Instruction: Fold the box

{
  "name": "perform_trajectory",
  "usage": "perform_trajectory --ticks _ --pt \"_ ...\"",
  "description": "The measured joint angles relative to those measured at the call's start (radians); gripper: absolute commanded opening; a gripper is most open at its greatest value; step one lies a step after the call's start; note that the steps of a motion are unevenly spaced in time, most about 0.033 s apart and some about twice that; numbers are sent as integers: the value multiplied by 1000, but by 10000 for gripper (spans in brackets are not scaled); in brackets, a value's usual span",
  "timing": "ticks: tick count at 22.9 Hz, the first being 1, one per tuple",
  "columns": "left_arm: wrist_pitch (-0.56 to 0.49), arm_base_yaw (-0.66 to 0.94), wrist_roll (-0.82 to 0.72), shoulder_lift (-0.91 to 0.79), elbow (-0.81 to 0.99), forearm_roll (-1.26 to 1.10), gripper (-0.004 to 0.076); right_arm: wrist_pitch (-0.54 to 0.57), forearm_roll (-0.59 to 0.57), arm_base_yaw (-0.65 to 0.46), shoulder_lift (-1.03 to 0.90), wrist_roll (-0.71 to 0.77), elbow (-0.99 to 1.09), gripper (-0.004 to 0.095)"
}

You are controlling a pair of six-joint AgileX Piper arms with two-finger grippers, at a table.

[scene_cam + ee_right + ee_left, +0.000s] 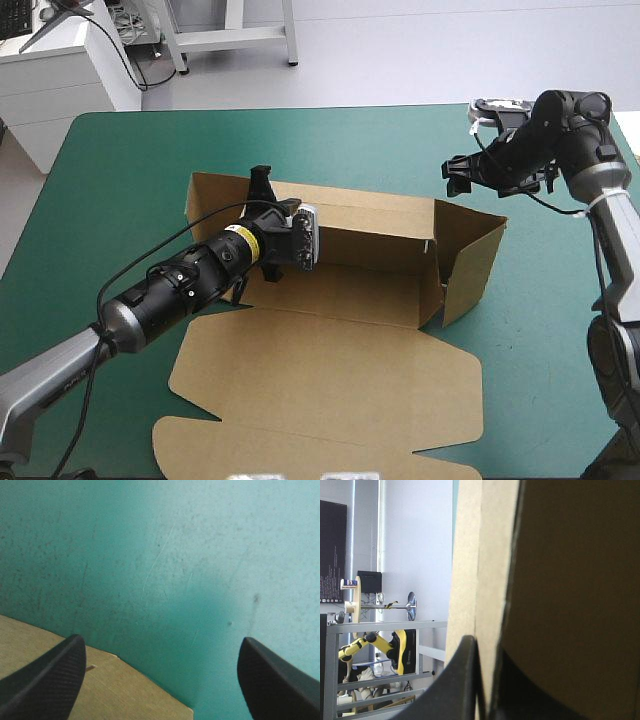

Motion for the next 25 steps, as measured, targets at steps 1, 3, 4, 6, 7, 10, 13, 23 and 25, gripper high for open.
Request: perform_trajectory --ticks 1,3,4,6,7,10,13,23,25 --pt "0 0 0 0 0 0 -8 0 -2 0 -5 2 20 760" --pt "0 0 0 0 0 0 -8 0 -5 0 -18 4 62 760" --pt "1 0 0 0 0 0 -8 -1 -5 0 -27 6 80 760" --pt "1 0 -1 0 0 0 -8 0 -6 0 -48 5 108 760" --pt "1 0 -1 1 0 0 -8 0 -7 0 -64 5 123 760" --pt "1 0 -4 1 0 0 -8 -1 -14 0 -144 1 180 760" --pt "1 0 -4 1 0 0 -8 -5 -10 0 -204 -11 246 760" --pt "1 0 -5 1 0 3 -8 -396 268 0 -533 -449 756 760" --pt "1 0 -5 2 0 3 -8 -394 305 0 -554 -508 780 760"
